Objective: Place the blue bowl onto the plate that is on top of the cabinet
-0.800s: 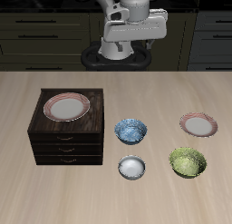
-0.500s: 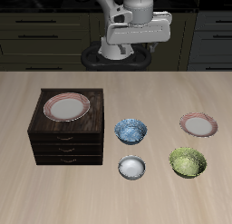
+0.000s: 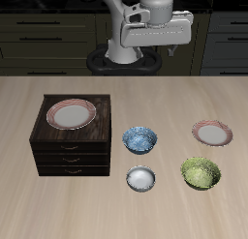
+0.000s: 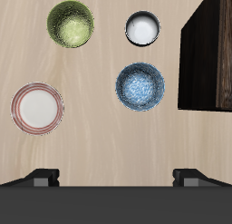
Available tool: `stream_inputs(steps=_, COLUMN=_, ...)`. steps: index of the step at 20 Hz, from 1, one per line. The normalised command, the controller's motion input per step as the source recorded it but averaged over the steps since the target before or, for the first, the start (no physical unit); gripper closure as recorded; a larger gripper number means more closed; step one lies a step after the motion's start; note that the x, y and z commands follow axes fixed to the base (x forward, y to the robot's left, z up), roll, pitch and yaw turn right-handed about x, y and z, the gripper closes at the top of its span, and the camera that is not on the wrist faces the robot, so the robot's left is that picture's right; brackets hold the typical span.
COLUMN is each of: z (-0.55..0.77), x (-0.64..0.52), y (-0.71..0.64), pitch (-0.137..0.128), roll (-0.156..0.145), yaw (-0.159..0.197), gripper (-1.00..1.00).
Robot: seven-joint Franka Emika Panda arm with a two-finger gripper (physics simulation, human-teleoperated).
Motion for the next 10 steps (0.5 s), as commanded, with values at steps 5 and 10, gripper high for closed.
stream_inputs(steps=5, z=0.12, x=0.16, y=0.07, pitch=-0.031, roll=0.036, yaw=-0.022, gripper=-1.00)
stream_inputs(steps=10, z=0.03, x=0.14, y=0.03, pitch=-0.011, roll=0.022, yaw=-0.003, gripper=-1.00)
